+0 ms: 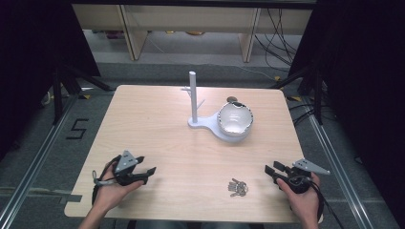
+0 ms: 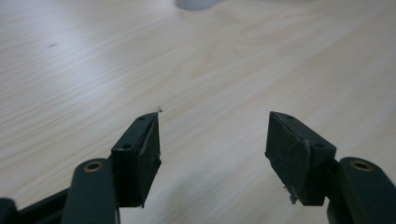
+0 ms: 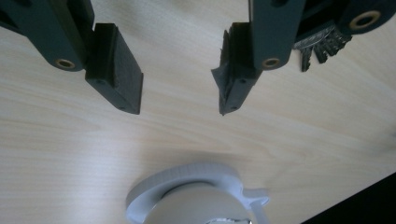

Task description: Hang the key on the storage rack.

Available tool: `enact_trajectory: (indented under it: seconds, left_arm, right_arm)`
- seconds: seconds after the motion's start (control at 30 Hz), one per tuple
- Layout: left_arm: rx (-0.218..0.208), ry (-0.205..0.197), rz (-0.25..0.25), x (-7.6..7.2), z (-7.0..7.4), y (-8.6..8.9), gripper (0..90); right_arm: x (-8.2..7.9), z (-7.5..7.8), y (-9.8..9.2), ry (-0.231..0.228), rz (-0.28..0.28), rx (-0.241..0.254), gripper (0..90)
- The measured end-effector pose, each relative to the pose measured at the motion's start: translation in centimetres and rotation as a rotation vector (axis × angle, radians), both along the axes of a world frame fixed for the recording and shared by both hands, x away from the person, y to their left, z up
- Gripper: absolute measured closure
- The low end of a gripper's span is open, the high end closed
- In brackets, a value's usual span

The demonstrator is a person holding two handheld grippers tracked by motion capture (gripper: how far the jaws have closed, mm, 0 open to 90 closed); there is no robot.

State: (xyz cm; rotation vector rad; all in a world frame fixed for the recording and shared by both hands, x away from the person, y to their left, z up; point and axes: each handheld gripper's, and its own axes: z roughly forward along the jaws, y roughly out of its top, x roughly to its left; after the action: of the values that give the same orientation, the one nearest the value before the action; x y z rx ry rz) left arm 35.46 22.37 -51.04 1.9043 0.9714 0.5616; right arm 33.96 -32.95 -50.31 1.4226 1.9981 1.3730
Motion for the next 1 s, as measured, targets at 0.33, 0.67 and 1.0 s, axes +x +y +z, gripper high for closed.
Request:
enact_trajectory:
  seconds: [0.33, 0.67, 1.0]
  left_arm:
    - [-0.071, -0.072, 0.097, 0.3, -1.3, 2.0, 33.1]
    - [-0.058, -0.111, 0.107, -0.1, -1.3, 1.8, 33.6]
    - [-0.03, -0.117, 0.096, -0.1, -1.3, 1.5, 33.9]
  right_arm:
    - [1.0, 1.4, 0.5, 0.168, 0.188, -0.132, 53.0]
    - [2.1, 4.1, 4.8, 0.427, 0.524, -0.39, 66.4]
    - [3.9, 3.9, 8.4, 0.544, 0.684, -0.545, 70.8]
